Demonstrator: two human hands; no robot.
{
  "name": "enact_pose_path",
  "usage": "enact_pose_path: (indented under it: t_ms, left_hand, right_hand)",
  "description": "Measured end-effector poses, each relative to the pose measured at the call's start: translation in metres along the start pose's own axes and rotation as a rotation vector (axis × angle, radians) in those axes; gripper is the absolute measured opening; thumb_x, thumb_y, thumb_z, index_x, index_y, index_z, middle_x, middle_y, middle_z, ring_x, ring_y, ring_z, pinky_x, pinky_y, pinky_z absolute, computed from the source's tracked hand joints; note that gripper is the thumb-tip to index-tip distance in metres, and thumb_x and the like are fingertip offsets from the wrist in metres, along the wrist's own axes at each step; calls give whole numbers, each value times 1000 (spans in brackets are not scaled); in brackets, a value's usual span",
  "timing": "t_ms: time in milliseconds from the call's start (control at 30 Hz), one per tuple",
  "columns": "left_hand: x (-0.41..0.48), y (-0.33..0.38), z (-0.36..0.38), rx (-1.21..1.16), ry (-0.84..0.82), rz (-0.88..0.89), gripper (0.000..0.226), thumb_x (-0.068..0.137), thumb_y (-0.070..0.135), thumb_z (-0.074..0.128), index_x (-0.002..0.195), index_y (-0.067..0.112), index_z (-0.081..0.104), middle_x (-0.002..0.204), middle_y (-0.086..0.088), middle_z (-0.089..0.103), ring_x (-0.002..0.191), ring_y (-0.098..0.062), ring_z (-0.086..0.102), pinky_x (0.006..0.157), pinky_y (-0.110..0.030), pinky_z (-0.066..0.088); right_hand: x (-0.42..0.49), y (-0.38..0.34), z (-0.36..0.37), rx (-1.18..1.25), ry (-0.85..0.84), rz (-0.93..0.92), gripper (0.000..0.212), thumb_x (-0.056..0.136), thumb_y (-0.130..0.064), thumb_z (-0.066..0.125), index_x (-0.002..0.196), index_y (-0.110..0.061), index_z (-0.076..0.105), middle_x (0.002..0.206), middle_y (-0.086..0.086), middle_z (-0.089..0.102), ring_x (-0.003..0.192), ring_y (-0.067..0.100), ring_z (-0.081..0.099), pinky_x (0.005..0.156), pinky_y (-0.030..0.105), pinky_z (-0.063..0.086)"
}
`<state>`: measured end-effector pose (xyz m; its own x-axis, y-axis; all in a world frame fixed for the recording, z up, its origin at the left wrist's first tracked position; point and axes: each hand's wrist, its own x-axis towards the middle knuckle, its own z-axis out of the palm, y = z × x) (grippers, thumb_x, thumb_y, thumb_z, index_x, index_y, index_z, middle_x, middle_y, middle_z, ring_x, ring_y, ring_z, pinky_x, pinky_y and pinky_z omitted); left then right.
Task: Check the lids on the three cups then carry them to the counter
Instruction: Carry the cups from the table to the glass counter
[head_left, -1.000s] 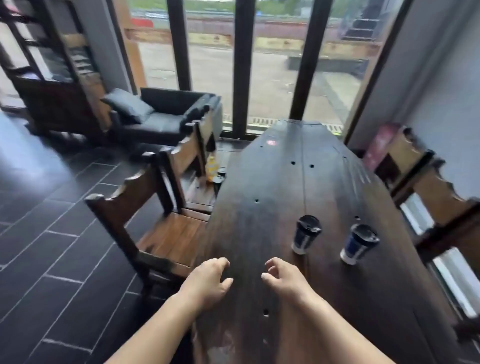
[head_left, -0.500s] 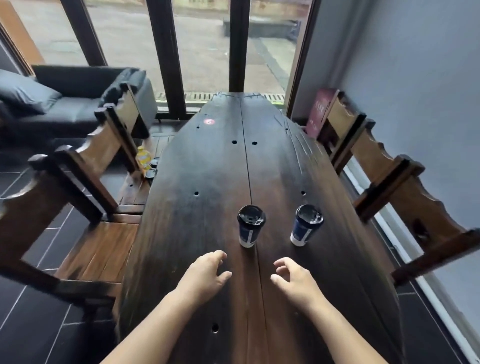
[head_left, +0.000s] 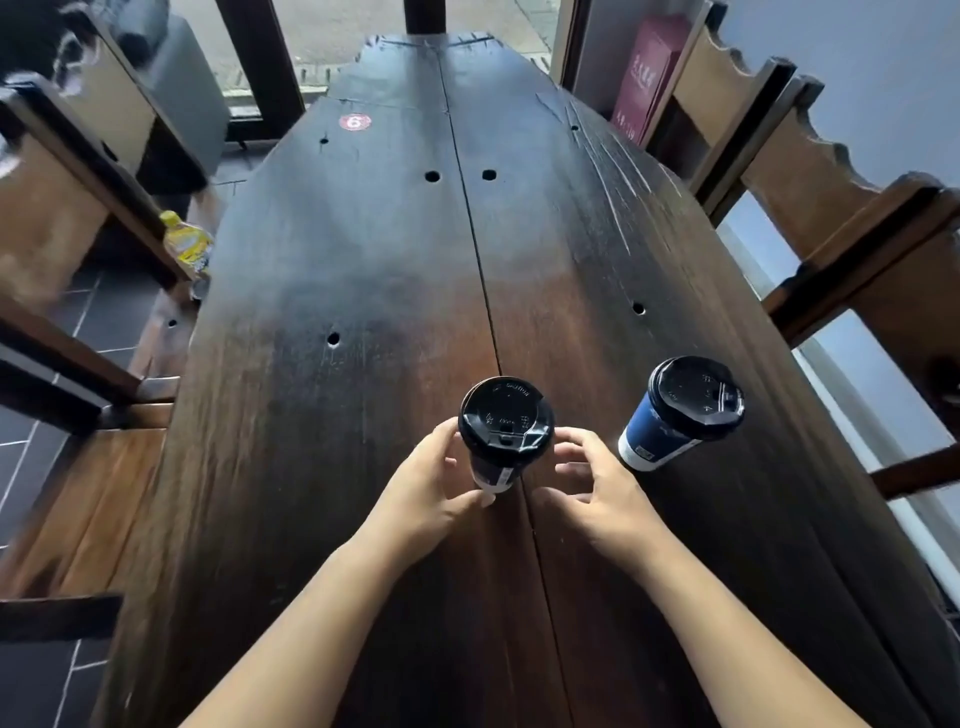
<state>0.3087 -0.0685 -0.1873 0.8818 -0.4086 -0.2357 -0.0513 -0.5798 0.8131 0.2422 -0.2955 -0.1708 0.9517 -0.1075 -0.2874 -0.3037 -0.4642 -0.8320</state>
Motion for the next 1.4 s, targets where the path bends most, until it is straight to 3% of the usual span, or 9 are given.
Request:
enact_pose_path:
  t_ms: [133, 233, 333, 533, 700, 867, 1067, 1200, 1400]
  left_hand:
    - [21, -2, 9, -95, -14, 51, 58, 81, 17, 87, 125, 40, 56, 113, 23, 70, 98, 3, 69, 85, -22, 56]
    - [29, -1, 15, -115, -6, 95, 60, 80, 22, 88, 128, 41, 56, 118, 24, 68, 108, 1, 68, 95, -32, 58]
    - [35, -2, 16, -111, -25, 109, 63, 80, 29, 88, 132, 42, 54, 119, 24, 69, 109, 0, 68, 97, -34, 58]
    - [32, 4, 4, -96, -85, 95, 60, 78, 29, 88, 123, 48, 54, 103, 24, 74, 89, -6, 74, 88, -38, 61]
    - [7, 40, -27, -75, -121, 124, 61, 78, 33, 89, 129, 41, 56, 109, 21, 75, 94, -7, 74, 89, -42, 61]
    - [-39, 94, -62, -74, -103, 143, 57, 81, 30, 88, 129, 40, 59, 113, 16, 75, 86, -23, 75, 84, -48, 61]
    - [-110, 163, -98, -113, -39, 212, 79, 64, 70, 83, 131, 41, 54, 121, 9, 75, 95, -19, 78, 90, -53, 60]
    - [-159, 197, -110, -147, -19, 252, 74, 71, 60, 81, 136, 37, 52, 122, 4, 74, 98, -21, 78, 94, -53, 59]
    - [-229, 207, -114, -92, 9, 277, 61, 84, 42, 82, 138, 36, 53, 122, 7, 73, 110, -16, 72, 95, -50, 60]
  right_hand:
    - [18, 6, 3, 66, -54, -25, 74, 69, -63, 76, 135, -62, 42, 143, -17, 55, 132, 2, 54, 101, 35, 56]
    - [29, 5, 6, 128, -99, -52, 76, 81, -50, 83, 146, -49, 44, 144, -18, 60, 137, 3, 54, 107, 43, 52]
    - [35, 5, 9, 145, -43, -74, 55, 87, -28, 84, 135, -35, 60, 126, -12, 72, 123, 6, 65, 103, 48, 57]
    - [30, -6, 8, 149, -18, -77, 43, 82, -35, 84, 121, -35, 66, 113, -8, 78, 109, 11, 74, 96, 47, 61]
    - [5, -39, -3, 156, -24, -76, 45, 83, -17, 85, 119, -37, 66, 109, -7, 78, 99, 12, 76, 88, 45, 64]
    - [-39, -96, -27, 172, -41, -112, 57, 75, -43, 87, 126, -35, 63, 119, -3, 77, 112, 16, 73, 95, 52, 61]
    - [-100, -160, -58, 149, -18, -216, 64, 69, -48, 86, 125, -26, 65, 116, 2, 78, 110, 18, 75, 98, 48, 60]
    - [-151, -192, -72, 165, -4, -268, 51, 81, -37, 84, 125, -18, 67, 114, 2, 78, 104, 16, 74, 90, 36, 60]
    - [-211, -207, -61, 232, -58, -338, 61, 72, -50, 83, 125, -25, 68, 113, 7, 79, 109, 32, 73, 95, 58, 59]
